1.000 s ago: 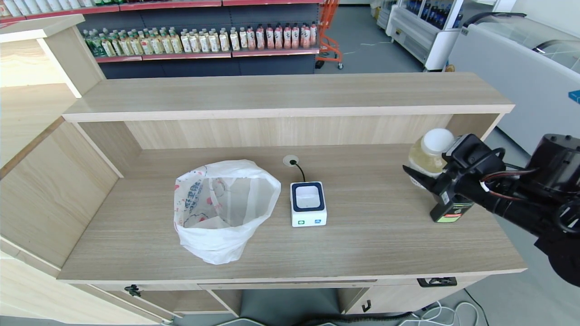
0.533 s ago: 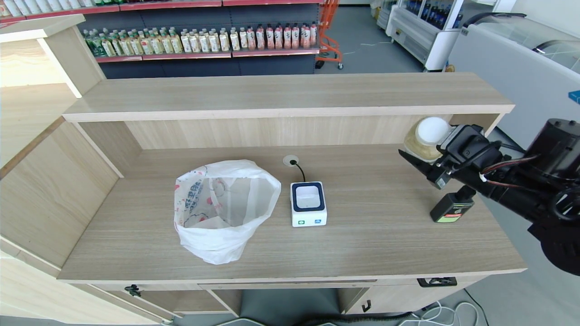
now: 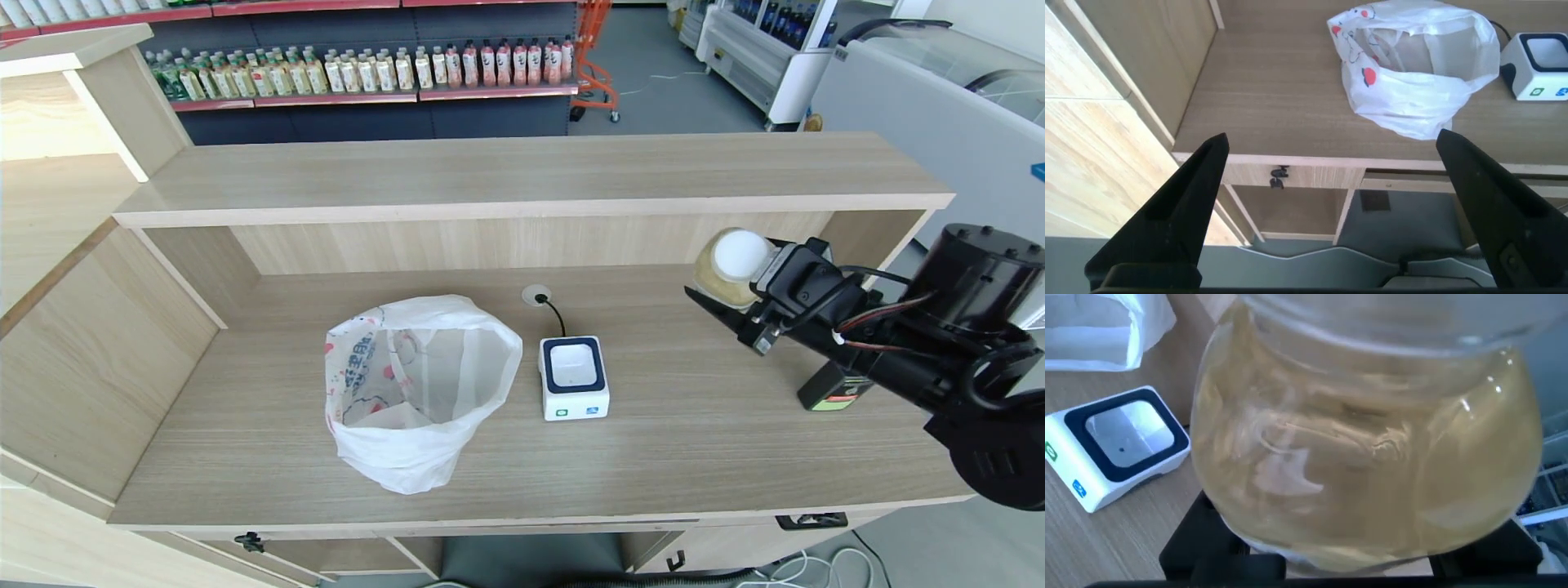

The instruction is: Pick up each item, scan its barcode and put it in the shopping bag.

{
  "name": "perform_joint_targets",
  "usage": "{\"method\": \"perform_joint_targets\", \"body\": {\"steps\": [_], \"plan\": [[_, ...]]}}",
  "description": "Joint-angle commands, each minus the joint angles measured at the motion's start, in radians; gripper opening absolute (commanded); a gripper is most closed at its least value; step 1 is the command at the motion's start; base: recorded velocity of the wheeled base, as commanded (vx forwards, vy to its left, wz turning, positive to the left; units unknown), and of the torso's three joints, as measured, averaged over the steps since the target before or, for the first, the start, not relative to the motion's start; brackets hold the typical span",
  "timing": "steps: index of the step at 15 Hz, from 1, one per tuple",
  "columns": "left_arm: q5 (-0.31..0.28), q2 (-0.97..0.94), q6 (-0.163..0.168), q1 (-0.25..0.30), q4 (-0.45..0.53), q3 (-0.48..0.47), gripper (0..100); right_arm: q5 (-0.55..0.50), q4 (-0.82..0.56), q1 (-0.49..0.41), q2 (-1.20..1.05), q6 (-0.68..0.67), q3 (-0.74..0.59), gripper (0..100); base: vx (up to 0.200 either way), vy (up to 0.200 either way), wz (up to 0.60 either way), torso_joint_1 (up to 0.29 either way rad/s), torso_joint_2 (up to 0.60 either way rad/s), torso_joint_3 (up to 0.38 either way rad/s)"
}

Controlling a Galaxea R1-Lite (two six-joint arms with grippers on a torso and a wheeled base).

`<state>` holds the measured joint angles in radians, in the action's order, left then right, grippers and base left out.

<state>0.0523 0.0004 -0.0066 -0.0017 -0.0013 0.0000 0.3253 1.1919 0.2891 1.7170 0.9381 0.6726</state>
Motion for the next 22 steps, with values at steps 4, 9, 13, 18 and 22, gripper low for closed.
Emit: {"method": "perform_joint_targets", "body": {"steps": [4,9,13,18,22], "plan": [[0.0,0.0,0.002,0.002,0.0,0.0,100,0.041,0.011,0.002,0.055,0.01,0.016,0,0.0,0.2,0.0,-0.005,0.0,0.005],[0.0,0.0,0.004,0.002,0.0,0.0,100,0.221,0.009,-0.035,0.159,0.01,0.068,0,0.0,0.04,0.0,0.001,0.0,0.0],[0.0,0.0,0.004,0.002,0.0,0.0,100,0.394,0.012,-0.094,0.239,0.011,0.076,0,0.0,0.0,0.0,0.0,0.0,0.0],[0.0,0.0,0.005,0.002,0.0,0.0,100,0.508,0.052,-0.157,0.348,0.008,0.151,0,0.0,0.0,0.0,0.0,0.0,0.0],[0.0,0.0,0.005,0.002,0.0,0.0,100,0.538,0.055,-0.156,0.42,0.002,0.239,0,0.0,0.0,0.0,0.0,0.0,0.0]]}}
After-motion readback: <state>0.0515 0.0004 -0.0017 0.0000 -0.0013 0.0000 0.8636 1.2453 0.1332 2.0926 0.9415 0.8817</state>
